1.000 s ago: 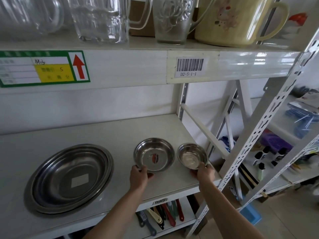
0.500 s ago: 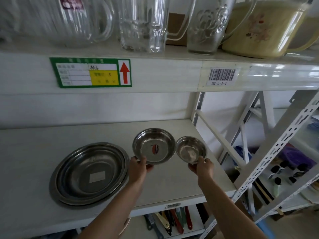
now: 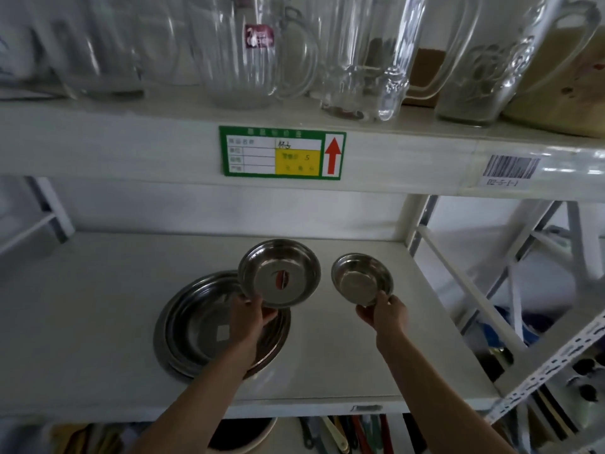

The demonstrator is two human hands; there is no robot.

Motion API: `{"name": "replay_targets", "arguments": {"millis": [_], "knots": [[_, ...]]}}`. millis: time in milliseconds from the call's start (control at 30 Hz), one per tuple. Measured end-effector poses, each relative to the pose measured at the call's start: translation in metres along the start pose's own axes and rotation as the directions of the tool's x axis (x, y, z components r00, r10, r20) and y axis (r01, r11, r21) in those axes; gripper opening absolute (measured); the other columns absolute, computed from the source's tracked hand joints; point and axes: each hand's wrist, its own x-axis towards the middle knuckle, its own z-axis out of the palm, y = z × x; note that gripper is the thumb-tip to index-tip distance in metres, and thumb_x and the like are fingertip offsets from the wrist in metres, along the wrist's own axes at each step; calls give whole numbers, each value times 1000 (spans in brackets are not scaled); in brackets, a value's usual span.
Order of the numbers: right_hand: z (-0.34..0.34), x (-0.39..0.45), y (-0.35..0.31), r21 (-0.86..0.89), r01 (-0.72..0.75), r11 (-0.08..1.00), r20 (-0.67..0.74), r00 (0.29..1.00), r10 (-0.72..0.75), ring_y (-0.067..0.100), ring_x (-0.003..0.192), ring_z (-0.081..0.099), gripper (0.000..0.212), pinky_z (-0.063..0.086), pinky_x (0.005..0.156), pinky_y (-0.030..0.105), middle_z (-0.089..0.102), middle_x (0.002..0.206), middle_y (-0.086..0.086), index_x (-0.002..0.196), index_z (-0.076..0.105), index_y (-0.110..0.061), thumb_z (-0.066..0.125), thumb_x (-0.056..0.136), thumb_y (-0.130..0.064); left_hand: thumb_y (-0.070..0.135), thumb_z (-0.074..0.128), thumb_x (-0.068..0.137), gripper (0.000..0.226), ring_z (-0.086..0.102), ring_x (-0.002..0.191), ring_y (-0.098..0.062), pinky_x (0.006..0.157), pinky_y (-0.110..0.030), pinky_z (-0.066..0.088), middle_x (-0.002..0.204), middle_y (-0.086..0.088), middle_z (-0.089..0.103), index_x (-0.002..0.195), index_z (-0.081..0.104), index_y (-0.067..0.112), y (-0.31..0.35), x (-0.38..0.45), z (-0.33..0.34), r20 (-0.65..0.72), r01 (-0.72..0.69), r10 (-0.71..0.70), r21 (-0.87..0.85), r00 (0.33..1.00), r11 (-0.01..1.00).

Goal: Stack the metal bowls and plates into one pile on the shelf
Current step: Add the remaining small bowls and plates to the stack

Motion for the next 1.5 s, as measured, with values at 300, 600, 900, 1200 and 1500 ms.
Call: {"name": "replay_targets", "arguments": {"millis": [300,600,900,1200,1500], "knots": [[55,-19,3,-16,-1,1000,104,995,2,41,82,64,22,60,47,29,57,95,25,102,59,6,49,99,-13,8,53,94,12,62,89,-23,85,-43,54,93,-9,63,88,62,13,21,11,-57,-50,-5,3,-35,999,999],[101,-35,15,-97,26,995,189,982,-7,28,54,66,27,63,63,38,62,86,21,103,61,8,51,98,-17,8,50,97,21,60,80,-29,54,-32,60,91,-22,58,105,58,-10,20,39,-104,-87,76,-68,95,994,993],[135,-58,21,-161,45,986,231,973,-6,39,76,72,25,59,50,31,69,96,26,102,65,4,55,96,-19,8,53,95,25,60,69,-28,44,-31,57,83,-20,56,74,52,-4,23,44,-116,-49,150,-142,275,989,950],[150,-69,34,-247,72,966,294,956,4,30,73,71,25,62,63,44,69,94,21,98,68,0,57,95,-22,11,57,93,23,61,91,-40,57,-46,60,103,-26,53,104,53,-8,18,60,-128,-34,151,-152,435,988,888],[161,-78,42,-314,67,947,340,939,46,31,66,71,24,60,53,36,68,90,21,99,67,0,57,96,-22,20,56,89,22,68,76,-25,61,-24,47,68,-3,58,70,48,12,25,51,-130,38,-66,67,865,997,498]]}}
